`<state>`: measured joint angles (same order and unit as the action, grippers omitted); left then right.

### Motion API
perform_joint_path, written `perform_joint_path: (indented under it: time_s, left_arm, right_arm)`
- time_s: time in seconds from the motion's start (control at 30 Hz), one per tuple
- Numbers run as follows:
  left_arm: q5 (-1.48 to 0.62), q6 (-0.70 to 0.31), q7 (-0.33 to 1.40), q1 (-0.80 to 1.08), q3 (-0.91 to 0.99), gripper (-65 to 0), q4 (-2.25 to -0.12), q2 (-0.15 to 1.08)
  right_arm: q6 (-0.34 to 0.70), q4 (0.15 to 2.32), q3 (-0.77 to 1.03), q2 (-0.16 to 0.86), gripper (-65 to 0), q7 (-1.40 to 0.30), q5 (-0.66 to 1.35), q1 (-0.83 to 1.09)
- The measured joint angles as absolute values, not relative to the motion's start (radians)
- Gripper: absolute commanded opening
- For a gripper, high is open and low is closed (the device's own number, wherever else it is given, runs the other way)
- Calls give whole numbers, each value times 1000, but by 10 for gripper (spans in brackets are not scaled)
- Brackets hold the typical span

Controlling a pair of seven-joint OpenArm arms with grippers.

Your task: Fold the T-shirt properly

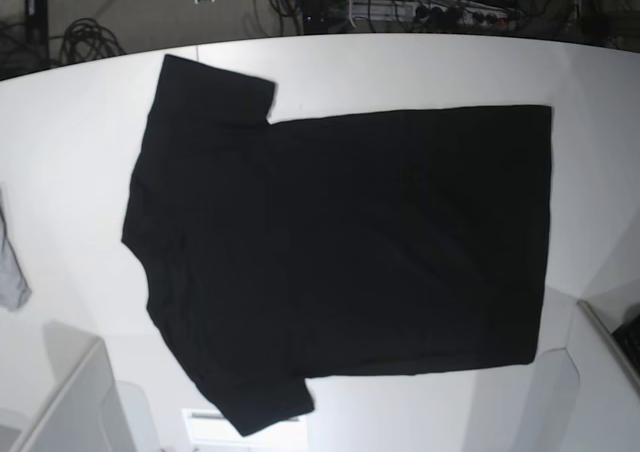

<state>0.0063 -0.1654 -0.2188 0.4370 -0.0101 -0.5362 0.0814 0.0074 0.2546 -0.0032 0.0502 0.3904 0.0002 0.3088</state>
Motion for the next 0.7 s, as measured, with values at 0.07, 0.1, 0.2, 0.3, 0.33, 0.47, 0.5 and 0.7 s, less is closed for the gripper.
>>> perform_joint_path:
  time_s: [0.07,0.1,0.2,0.3,0.33,0.47,0.5,0.7]
  left_arm:
    - [1,-164,-308,462,1,-650,-552,81]
    - [-2,-163,-376,479,1,-650,-554,81]
    - [-2,-126,-511,527,0,-650,-551,78]
    - [2,-67,-624,587,0,-650,-550,78]
    - [1,-33,-661,604,0,-650,-551,79]
    - [-2,27,-851,667,1,-650,-556,111]
    - [-3,27,-888,680,4,-650,-555,118]
    - [-129,25,-1017,767,108,-650,-586,111]
  right_arm:
    - [7,300,-2,56,-650,390,1,342]
    - [7,339,-1,55,-650,394,4,368]
    - [7,469,1,49,-650,383,4,450]
    - [7,615,1,48,-650,292,2,525]
    - [7,666,1,49,-650,272,3,550]
    - [6,854,2,52,-650,187,7,639]
    - [4,900,3,52,-650,150,7,660]
    - [7,1139,100,41,-650,51,7,765]
